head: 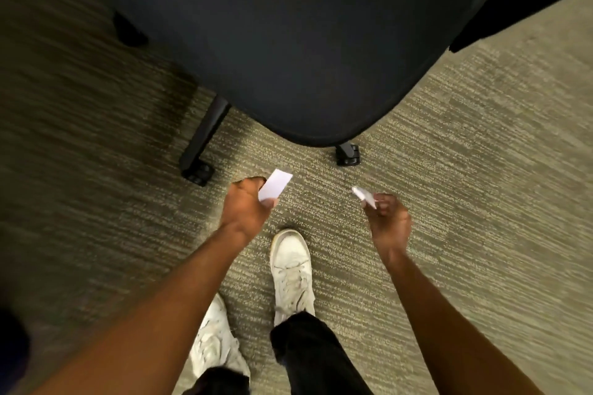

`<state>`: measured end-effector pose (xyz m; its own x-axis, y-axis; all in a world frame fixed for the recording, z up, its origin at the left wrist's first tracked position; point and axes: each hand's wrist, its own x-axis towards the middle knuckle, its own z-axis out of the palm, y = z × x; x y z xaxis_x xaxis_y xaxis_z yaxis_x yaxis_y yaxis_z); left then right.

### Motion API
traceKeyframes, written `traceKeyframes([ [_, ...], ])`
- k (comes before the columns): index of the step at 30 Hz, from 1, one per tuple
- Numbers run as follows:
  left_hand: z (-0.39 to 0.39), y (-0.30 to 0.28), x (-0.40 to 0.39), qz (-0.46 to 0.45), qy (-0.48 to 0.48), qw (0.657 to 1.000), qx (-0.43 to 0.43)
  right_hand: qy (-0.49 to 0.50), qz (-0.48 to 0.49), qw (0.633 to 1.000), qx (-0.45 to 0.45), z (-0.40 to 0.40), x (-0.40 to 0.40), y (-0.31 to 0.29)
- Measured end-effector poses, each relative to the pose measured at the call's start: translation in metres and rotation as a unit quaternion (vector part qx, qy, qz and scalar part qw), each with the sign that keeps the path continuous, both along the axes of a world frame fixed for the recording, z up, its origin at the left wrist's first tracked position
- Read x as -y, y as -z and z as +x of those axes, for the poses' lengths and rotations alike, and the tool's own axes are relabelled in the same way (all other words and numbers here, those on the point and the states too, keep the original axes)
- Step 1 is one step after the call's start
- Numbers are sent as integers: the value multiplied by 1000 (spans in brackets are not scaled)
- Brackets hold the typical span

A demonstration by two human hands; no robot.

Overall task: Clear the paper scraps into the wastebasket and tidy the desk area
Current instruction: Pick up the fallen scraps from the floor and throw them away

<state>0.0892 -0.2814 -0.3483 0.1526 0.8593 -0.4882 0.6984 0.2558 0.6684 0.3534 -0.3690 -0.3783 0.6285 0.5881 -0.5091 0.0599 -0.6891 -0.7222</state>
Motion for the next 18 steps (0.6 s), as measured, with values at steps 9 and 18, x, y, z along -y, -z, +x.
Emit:
traceKeyframes([
  [9, -68, -159, 32, -32, -126, 991, 38, -144, 31, 989, 24, -74, -2, -176],
  [18, -151, -265, 92, -2, -303, 952, 52, -389, -84, 917, -23, -177, -22, -288],
])
